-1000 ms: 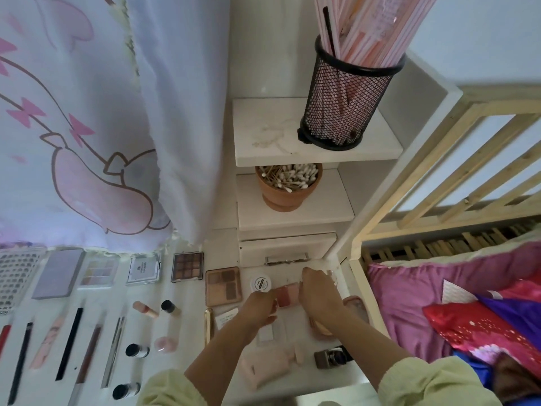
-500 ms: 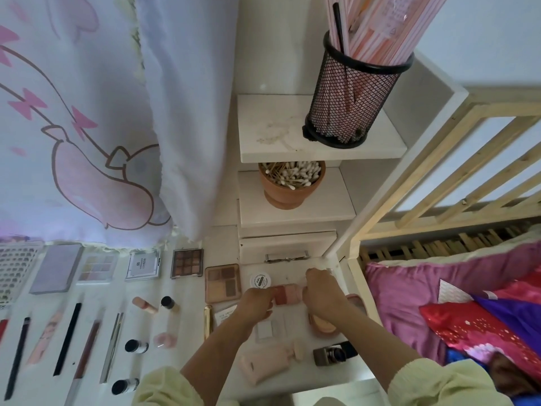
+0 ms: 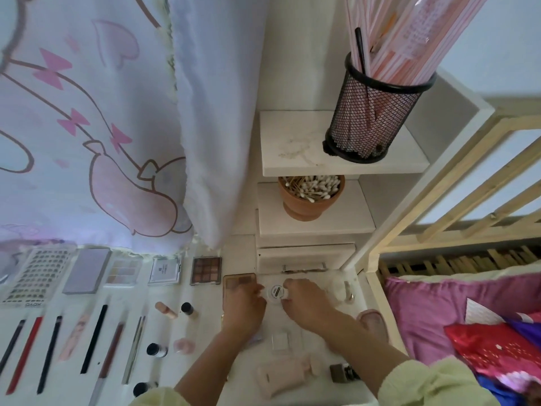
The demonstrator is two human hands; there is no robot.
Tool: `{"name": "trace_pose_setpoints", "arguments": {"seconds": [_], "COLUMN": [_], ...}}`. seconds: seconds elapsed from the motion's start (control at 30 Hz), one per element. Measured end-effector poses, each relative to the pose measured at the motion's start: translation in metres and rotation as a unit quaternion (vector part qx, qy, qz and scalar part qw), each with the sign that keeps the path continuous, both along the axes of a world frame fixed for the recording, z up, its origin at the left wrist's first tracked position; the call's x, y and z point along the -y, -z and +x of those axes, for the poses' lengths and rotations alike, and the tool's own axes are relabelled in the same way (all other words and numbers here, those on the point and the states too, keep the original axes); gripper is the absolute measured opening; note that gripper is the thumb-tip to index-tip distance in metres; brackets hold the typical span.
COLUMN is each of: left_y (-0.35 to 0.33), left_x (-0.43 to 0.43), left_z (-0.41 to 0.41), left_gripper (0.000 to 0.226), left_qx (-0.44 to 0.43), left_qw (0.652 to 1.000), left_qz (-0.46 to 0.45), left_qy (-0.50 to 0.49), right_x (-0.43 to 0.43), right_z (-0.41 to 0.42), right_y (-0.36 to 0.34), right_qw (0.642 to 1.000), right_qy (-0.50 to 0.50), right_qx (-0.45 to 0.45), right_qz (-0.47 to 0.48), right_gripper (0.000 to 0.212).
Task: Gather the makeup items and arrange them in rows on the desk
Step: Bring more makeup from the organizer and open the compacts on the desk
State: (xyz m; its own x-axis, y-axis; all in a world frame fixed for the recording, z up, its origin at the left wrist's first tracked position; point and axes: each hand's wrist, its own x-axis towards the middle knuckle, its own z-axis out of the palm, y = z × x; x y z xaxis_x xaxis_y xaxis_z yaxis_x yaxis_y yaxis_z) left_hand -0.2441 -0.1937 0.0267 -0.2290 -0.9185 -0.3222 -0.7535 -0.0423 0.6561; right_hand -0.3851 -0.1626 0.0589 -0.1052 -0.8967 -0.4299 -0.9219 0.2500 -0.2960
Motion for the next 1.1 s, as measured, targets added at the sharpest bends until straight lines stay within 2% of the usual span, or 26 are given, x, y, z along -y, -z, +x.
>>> {"name": "trace_pose_setpoints", "arguments": {"seconds": [0.13,0.27,0.47,0.63,0.77,0.9,1.1], "left_y": [0.01,0.012,0.011,0.012,0.014,0.014,0.01], "left_x": [-0.004,-0.003,-0.002,-0.003,-0.003,-0.002,0.0], "left_z": [0.004,-0.001,-0.005,-0.009,-0.009,-0.009,-0.007], "left_gripper": [0.043,0.044,0.052,0.056,0.057,0.056,0.049], "left_qx": [0.143,0.198,0.218,0.201,0.189,0.171,0.129], "left_qw": [0.985,0.971,0.965,0.969,0.973,0.979,0.99], "left_qz": [-0.034,-0.068,-0.043,-0.029,-0.026,-0.015,-0.013], "left_qy": [0.092,0.119,0.142,0.14,0.128,0.109,0.047], "right_x": [0.003,0.009,0.018,0.026,0.03,0.033,0.033], "right_z": [0.009,0.012,0.012,0.01,0.009,0.009,0.007], "right_y": [0.017,0.028,0.041,0.046,0.048,0.05,0.037], "right_qw": [0.999,0.998,0.995,0.989,0.98,0.974,0.962], "right_qy": [-0.03,-0.036,-0.061,-0.101,-0.153,-0.175,-0.214], "right_qx": [-0.03,-0.053,-0.077,-0.102,-0.122,-0.135,-0.167], "right_qz": [0.024,0.022,0.015,0.023,0.022,0.041,-0.001], "right_gripper": [0.03,0.04,0.042,0.042,0.031,0.035,0.031]}}
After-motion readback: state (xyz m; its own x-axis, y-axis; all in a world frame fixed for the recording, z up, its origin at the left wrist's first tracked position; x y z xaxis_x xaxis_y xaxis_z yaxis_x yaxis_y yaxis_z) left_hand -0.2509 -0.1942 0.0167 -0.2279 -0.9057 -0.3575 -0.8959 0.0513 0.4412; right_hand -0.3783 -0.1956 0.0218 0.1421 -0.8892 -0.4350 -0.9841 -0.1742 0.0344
